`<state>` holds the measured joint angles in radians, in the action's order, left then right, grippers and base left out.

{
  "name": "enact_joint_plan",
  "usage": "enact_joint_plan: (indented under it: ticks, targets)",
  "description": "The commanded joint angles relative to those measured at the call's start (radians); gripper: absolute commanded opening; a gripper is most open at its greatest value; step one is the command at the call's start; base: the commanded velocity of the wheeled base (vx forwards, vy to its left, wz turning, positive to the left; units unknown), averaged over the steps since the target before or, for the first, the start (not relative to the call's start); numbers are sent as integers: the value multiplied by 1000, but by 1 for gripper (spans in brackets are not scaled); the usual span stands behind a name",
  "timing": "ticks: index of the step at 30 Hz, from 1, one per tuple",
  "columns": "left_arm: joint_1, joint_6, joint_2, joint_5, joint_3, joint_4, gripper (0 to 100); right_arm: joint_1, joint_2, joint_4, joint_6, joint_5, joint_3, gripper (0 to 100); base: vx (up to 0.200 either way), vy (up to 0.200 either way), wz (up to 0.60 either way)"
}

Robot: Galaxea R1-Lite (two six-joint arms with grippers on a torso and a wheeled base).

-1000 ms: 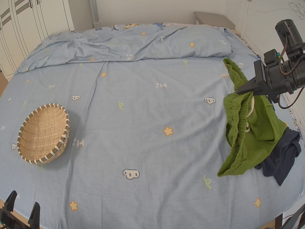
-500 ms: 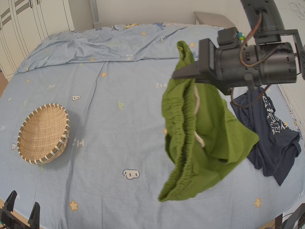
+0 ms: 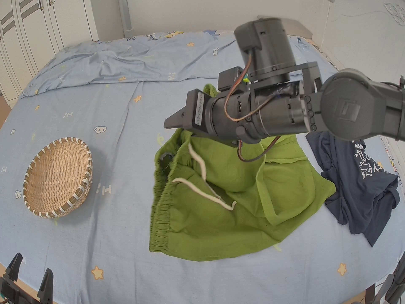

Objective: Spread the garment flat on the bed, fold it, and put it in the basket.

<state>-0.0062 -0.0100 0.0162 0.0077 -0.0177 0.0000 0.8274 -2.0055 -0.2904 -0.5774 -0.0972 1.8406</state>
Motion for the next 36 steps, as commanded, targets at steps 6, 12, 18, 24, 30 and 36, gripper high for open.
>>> enact_joint_plan:
  ticks: [6,12,18,24,30,36]
  targets:
    - [0,-1,-16,0,18,0,100,-2,-64,-27,7,1,0,100,0,0,0]
    - [3,10,-16,-5,18,-2,100,-45,-12,-52,-1,-1,-84,100,0,0,0]
    - [2,70,-16,-5,18,-6,100,-145,143,-30,-1,-25,-244,100,0,0,0]
    - [2,97,-16,-9,18,-15,100,-329,366,16,2,-144,-505,100,0,0,0]
    - [-224,-384,329,-20,-562,17,100,-380,430,82,7,-160,-640,100,0,0,0]
    - [-557,-337,558,-37,-505,196,100,-416,538,154,8,-164,-801,100,0,0,0]
